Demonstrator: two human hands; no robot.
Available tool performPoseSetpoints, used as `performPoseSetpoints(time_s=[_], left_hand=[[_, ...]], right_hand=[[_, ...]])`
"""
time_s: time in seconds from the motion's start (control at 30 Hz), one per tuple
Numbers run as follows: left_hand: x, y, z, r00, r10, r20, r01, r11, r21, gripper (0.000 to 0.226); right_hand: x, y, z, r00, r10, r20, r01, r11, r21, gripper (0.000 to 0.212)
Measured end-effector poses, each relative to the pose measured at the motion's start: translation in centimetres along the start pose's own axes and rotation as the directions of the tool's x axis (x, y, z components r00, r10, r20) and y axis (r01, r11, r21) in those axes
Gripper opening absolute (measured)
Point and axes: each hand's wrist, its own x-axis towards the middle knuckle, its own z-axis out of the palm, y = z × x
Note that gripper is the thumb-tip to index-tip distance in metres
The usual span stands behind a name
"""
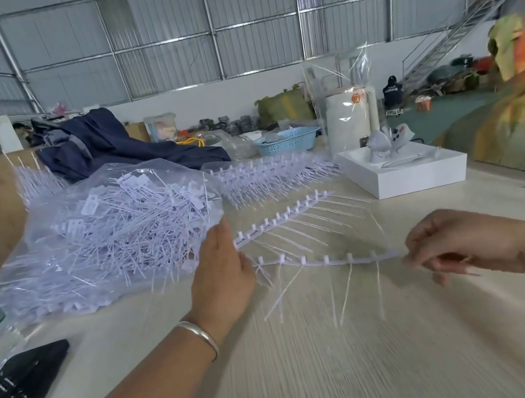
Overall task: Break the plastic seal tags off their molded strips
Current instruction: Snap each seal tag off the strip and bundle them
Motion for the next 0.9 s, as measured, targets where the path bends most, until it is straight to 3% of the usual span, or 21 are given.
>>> performPoseSetpoints(time_s=[0.07,0.13,0.23,0.3,0.47,0.6,0.67,0.73,0.83,0.9], left_hand=[[0.7,-0.2,0.7,0.979,-0.055,0.195,0.032,0.993,0.117,0.062],[1.1,-0.6,1.0,0.938,-0.040,0.343,-0.042,0.973,0.226,0.060],[0.8,-1.1,1.5,0.853,-0.058,0.519,-0.106,0.954,0.282,0.072],[0.2,-1.0,1.8,0.820,-0.066,0.569,-0.145,0.937,0.317,0.081],[-3.4,0.7,1.0,0.837,0.047,0.545,-0.262,0.909,0.324,0.082],[-7.3,1.3,-1.3,0.797,0.203,0.568,-0.410,0.873,0.265,0.084],[-7.6,0.8,-2.7,0.783,0.267,0.562,-0.462,0.854,0.239,0.069],[-7.3,0.1,-4.1,0.769,0.354,0.532,-0.518,0.833,0.195,0.046],[-6.7,-1.0,-5.0,0.833,0.345,0.433,-0.441,0.886,0.142,0.025],[-6.5,-1.5,-4.6,0.888,0.244,0.389,-0.342,0.916,0.207,0.043]], right_hand=[[1.2,-0.1,0.0,0.994,0.006,-0.106,-0.021,0.989,-0.147,0.034],[2.4,-0.1,0.3,0.988,0.021,-0.153,-0.062,0.963,-0.263,0.034],[4.3,0.5,0.9,0.939,-0.026,-0.342,-0.112,0.919,-0.378,0.032],[5.3,0.6,1.6,0.901,-0.067,-0.429,-0.191,0.826,-0.530,0.027],[6.5,1.4,3.2,0.887,-0.140,-0.440,-0.189,0.760,-0.622,0.006],[6.7,1.7,3.9,0.876,-0.280,-0.393,-0.027,0.785,-0.619,0.017],[6.5,1.4,4.3,0.858,-0.336,-0.388,0.032,0.789,-0.613,0.018],[6.3,1.5,4.7,0.864,-0.327,-0.383,-0.015,0.743,-0.669,0.025],[6.2,1.8,5.4,0.912,-0.254,-0.322,-0.143,0.540,-0.829,0.044],[6.4,1.5,6.1,0.927,-0.244,-0.284,-0.111,0.545,-0.831,0.049]])
